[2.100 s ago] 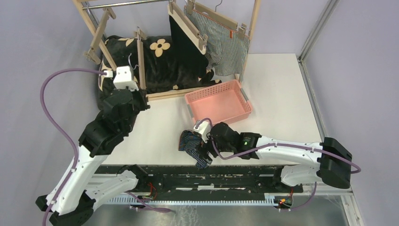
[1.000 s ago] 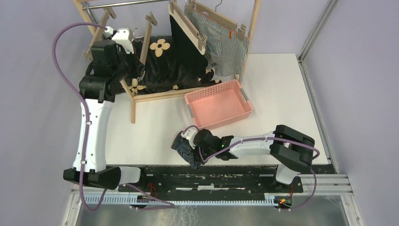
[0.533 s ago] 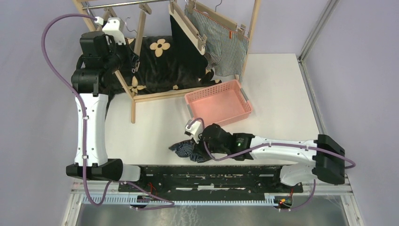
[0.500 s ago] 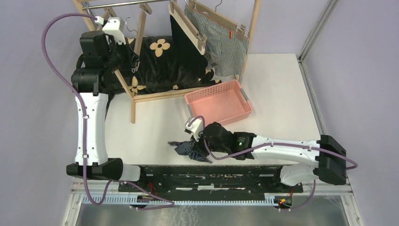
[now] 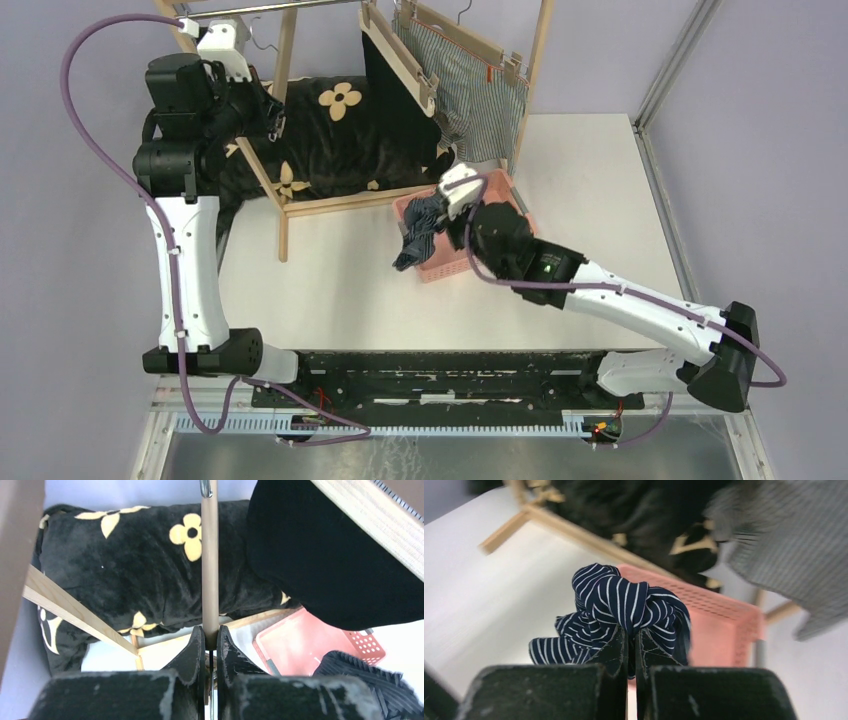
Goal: Remove the underwear clipped to the hanger
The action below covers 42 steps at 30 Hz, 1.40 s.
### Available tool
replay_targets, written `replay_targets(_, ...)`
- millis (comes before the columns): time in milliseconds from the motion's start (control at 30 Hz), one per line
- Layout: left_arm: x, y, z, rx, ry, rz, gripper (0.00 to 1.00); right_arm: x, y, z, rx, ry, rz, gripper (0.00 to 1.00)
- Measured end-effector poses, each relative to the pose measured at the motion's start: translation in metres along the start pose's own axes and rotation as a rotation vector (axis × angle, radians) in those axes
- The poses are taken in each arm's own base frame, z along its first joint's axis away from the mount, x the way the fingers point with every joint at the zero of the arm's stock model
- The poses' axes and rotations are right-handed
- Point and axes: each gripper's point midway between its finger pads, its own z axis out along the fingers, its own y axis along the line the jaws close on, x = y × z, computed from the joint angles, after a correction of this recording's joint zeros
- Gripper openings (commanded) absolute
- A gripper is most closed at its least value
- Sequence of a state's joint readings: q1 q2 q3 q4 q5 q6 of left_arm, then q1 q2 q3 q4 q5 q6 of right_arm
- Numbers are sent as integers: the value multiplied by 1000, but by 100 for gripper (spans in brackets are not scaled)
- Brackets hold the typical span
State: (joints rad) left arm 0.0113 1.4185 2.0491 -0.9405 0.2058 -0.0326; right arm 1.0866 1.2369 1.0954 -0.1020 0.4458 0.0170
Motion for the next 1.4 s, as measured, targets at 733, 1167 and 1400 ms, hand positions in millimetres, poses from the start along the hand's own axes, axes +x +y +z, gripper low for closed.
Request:
replay_targets(733,-19,17,9,-14,-60,-4,3,73,-124,62,257,151,111,1)
replay_targets(1167,-17,31,26,-42,-68,-10,3,120,-125,93,232,235,151,1)
replay_targets(1400,-17,39,38,-62,-80,-33,19,143,-125,101,235,279,161,1)
